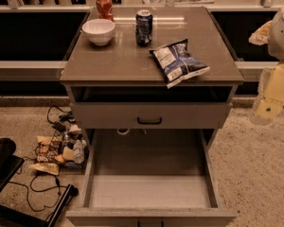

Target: Close middle drawer

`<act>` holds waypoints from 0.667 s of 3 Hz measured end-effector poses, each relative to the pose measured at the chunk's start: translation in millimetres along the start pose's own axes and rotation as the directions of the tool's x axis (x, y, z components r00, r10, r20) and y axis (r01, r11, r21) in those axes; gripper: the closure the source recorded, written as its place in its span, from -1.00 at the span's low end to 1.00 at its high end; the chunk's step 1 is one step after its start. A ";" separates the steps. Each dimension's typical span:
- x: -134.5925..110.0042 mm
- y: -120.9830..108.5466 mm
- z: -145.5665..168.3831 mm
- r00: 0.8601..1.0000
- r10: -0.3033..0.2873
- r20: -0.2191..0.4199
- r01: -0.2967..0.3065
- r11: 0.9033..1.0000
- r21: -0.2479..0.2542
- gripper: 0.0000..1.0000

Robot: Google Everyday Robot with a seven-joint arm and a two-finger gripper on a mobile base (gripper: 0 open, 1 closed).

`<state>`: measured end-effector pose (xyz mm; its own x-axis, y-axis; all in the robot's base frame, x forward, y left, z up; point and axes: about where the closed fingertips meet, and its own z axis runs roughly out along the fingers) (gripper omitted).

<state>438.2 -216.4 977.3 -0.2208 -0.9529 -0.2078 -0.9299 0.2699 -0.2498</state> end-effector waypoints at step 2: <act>15.3 23.6 21.3 0.998 0.026 0.056 -0.027 1.000 0.016 -1.00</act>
Offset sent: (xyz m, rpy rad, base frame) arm -0.0313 -0.0203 -0.0699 0.1177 -0.0199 -0.0502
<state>419.2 -221.6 948.0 -0.2280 -0.9364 -0.2667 -0.9187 0.2977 -0.2595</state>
